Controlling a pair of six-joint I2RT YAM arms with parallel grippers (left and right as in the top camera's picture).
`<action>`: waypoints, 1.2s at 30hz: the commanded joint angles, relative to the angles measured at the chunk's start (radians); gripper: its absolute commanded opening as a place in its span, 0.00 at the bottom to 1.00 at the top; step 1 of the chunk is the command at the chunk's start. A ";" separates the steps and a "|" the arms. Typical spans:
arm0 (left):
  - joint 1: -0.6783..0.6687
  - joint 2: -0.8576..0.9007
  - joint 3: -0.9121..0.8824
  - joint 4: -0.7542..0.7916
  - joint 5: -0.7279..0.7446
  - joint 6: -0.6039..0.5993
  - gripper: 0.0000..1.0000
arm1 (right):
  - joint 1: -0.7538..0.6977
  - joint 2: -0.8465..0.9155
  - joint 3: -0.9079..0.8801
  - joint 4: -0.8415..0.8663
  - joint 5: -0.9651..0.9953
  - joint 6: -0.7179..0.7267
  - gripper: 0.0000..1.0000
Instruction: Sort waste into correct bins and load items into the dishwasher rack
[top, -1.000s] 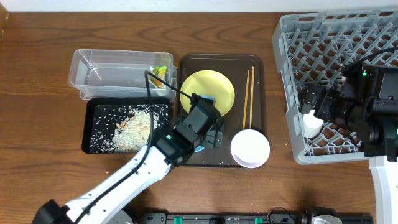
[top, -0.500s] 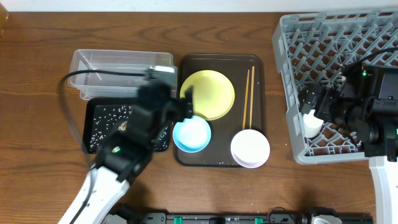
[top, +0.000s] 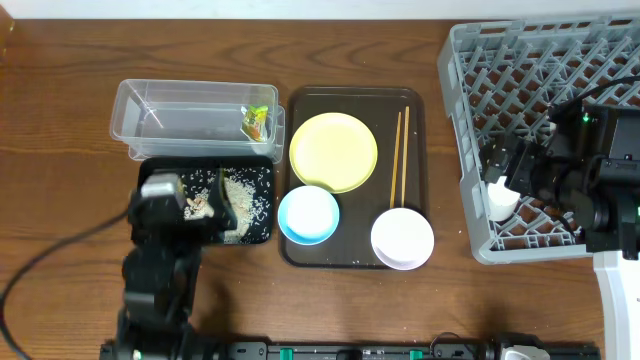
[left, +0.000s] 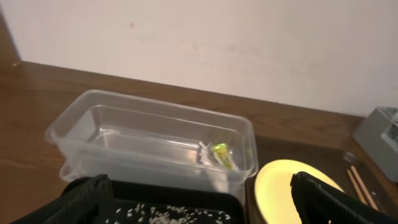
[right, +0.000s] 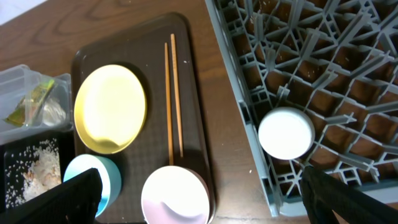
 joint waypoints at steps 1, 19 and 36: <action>0.029 -0.134 -0.099 0.010 0.029 0.022 0.94 | 0.005 0.001 0.006 0.000 0.006 -0.019 0.99; 0.031 -0.393 -0.450 0.103 0.035 0.016 0.94 | 0.005 0.001 0.006 0.000 0.006 -0.019 0.99; 0.031 -0.391 -0.450 0.102 0.039 0.017 0.95 | 0.005 0.001 0.006 0.000 0.006 -0.019 0.99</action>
